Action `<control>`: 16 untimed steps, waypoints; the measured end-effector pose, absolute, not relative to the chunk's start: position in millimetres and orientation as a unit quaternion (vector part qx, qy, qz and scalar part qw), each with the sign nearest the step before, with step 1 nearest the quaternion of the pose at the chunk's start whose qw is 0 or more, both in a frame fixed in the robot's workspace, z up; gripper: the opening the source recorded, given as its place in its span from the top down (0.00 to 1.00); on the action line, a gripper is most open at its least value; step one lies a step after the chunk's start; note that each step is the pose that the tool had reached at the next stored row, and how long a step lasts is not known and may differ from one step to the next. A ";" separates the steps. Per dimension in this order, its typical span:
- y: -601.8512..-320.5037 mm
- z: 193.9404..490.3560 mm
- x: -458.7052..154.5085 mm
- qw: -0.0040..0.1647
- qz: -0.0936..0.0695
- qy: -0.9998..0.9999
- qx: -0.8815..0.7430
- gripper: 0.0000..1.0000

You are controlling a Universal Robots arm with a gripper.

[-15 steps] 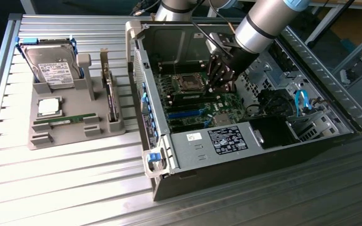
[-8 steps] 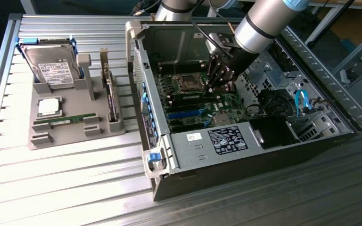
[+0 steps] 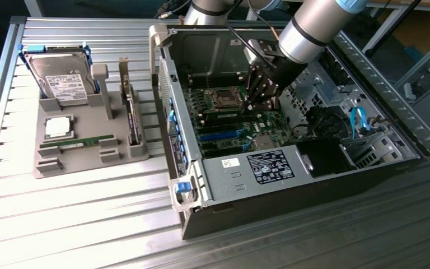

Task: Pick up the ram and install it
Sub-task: 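Insert the ram into the slot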

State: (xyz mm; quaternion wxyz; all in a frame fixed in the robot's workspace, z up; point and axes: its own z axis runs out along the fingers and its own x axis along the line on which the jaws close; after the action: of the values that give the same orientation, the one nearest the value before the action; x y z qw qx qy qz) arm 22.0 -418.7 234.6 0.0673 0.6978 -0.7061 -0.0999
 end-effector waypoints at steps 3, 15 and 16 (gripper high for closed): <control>-418.6 234.6 22.0 0.065 -0.098 -0.706 0.698 0.88; -418.7 234.7 19.2 0.060 -0.093 -0.706 0.699 0.88; -418.7 234.6 18.8 0.060 -0.093 -0.706 0.699 0.88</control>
State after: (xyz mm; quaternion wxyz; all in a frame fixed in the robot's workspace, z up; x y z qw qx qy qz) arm 18.8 -418.7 234.6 0.0604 0.6995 -0.7060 -0.0929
